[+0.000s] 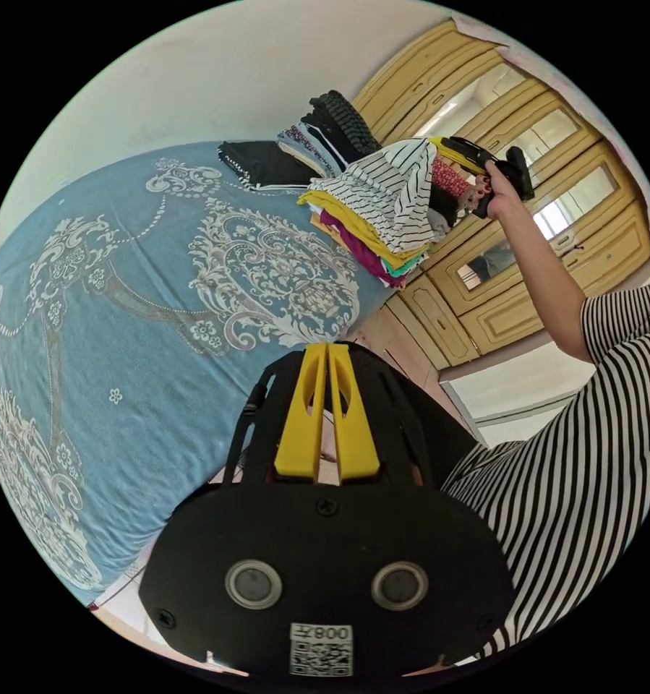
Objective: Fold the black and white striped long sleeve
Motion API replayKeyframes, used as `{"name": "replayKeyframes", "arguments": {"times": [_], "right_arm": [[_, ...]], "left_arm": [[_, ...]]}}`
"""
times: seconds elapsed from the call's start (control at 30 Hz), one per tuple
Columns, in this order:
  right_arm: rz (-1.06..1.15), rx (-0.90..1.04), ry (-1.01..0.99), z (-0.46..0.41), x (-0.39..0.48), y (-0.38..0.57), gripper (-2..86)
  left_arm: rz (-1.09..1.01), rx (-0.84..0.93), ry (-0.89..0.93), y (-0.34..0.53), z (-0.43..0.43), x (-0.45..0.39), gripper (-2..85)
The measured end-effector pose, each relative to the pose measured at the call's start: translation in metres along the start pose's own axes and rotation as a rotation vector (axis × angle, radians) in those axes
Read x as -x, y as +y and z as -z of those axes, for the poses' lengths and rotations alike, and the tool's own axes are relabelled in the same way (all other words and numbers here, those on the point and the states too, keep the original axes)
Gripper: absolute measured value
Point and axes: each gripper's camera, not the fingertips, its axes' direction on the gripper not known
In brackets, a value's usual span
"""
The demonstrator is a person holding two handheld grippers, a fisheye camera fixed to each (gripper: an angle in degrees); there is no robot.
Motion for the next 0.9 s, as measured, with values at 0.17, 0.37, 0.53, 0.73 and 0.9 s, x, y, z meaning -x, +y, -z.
{"name": "replayKeyframes", "arguments": {"times": [0.17,0.37,0.53,0.73,0.9], "right_arm": [[0.134,-0.011,-0.085,0.070,0.034,0.018,0.9],[0.301,0.000,-0.125,0.145,0.080,0.043,0.9],[0.416,0.025,-0.129,0.193,0.113,0.068,0.9],[0.471,0.043,-0.181,0.222,0.127,0.090,0.7],[0.524,0.089,-0.212,0.233,0.137,0.101,0.7]], "left_arm": [[-0.048,-0.046,0.001,0.019,0.014,-0.019,0.1],[-0.107,-0.099,-0.025,0.034,0.032,-0.040,0.2],[-0.162,-0.151,-0.050,0.030,0.043,-0.057,0.4],[-0.208,-0.192,-0.085,-0.001,0.041,-0.072,0.8],[-0.288,-0.179,-0.096,-0.035,0.025,-0.087,2.8]]}}
